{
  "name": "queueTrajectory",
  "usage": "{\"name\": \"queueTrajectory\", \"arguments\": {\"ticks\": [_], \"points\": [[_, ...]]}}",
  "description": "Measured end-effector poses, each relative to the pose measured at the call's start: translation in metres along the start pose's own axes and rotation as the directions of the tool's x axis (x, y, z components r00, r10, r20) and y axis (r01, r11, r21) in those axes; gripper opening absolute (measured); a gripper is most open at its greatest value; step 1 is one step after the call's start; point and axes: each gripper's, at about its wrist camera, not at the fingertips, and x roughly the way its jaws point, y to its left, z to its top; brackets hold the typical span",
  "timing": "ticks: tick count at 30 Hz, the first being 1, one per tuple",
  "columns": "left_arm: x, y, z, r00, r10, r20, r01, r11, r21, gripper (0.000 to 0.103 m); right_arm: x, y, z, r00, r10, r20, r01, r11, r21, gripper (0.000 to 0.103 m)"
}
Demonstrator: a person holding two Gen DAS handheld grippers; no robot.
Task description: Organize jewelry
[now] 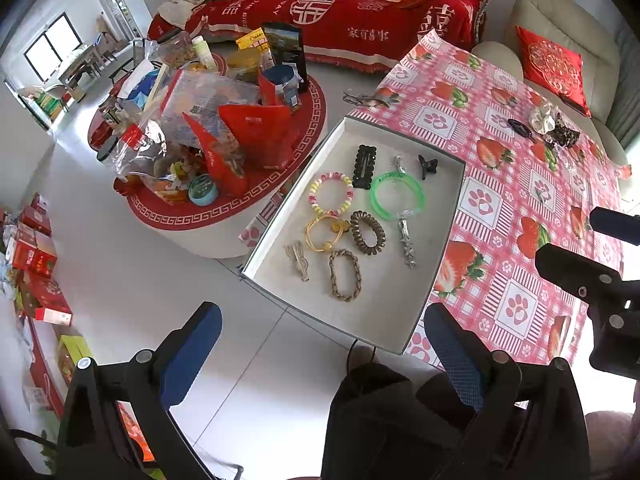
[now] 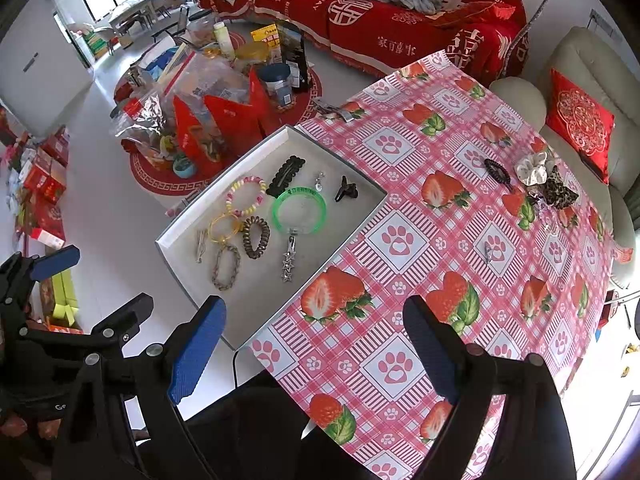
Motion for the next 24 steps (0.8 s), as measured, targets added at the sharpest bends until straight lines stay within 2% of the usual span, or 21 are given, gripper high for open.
{"name": "queueTrajectory", "arguments": {"ticks": [24], "points": [[-0.001, 0.0006, -0.0018, 1.0, 0.004, 0.001, -0.004, 1.0, 0.004, 0.103, -0.0008, 0.0001, -0.0002, 1.0, 0.0, 0.001, 0.0, 1.0, 0.003, 0.091]]}}
